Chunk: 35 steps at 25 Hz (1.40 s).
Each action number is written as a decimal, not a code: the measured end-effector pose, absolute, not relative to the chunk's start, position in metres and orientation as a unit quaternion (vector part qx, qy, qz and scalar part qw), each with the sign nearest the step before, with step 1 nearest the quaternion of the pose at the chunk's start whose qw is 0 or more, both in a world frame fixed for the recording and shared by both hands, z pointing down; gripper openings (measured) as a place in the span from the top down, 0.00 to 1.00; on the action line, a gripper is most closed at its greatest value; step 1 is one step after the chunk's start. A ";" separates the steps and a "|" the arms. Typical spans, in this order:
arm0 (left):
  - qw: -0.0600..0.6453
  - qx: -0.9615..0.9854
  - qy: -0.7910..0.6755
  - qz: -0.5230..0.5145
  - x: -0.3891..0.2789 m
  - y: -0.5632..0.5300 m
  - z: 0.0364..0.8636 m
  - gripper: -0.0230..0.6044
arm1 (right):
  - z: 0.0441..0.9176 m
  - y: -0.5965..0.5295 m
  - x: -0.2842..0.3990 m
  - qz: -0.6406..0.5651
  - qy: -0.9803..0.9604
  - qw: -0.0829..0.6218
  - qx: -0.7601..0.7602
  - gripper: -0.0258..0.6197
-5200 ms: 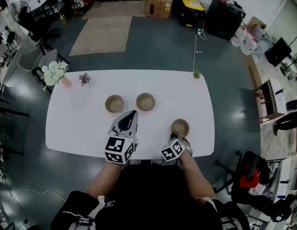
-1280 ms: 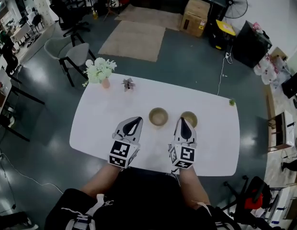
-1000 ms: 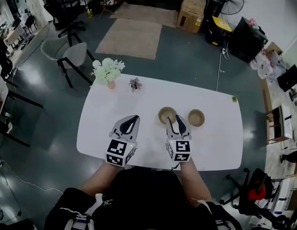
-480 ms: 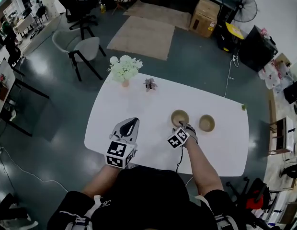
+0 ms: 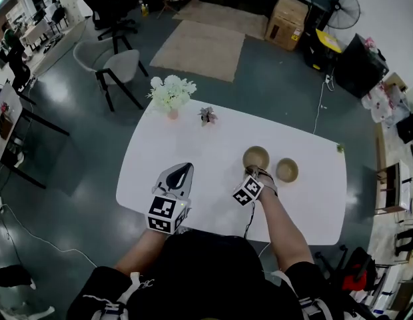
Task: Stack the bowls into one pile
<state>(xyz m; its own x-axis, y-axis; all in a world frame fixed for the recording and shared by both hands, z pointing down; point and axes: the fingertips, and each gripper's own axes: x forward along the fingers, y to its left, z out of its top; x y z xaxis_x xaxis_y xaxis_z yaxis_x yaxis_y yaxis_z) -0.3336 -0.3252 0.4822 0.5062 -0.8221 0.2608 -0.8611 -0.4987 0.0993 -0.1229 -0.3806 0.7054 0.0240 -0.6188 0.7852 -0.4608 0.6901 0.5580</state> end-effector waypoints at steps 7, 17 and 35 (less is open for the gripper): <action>0.101 0.877 -0.460 0.096 -0.293 -0.325 0.480 0.95 | 0.681 -0.375 -0.077 -0.044 -0.687 0.590 0.422 0.91; 0.094 0.896 -0.420 0.105 -0.236 -0.325 0.483 0.95 | 0.678 -0.355 0.028 0.008 -0.644 0.611 0.460 0.91; 0.090 0.896 -0.419 0.118 -0.206 -0.313 0.486 0.95 | 0.694 -0.347 0.054 0.075 -0.690 0.533 0.484 0.66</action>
<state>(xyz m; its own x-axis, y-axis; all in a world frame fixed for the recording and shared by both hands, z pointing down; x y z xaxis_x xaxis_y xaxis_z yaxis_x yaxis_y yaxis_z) -0.2064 -0.3126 0.4862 0.6220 -0.7288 0.2863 -0.7713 -0.6333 0.0637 0.0540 -0.3474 0.6937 0.0363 -0.5875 0.8084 -0.7480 0.5205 0.4119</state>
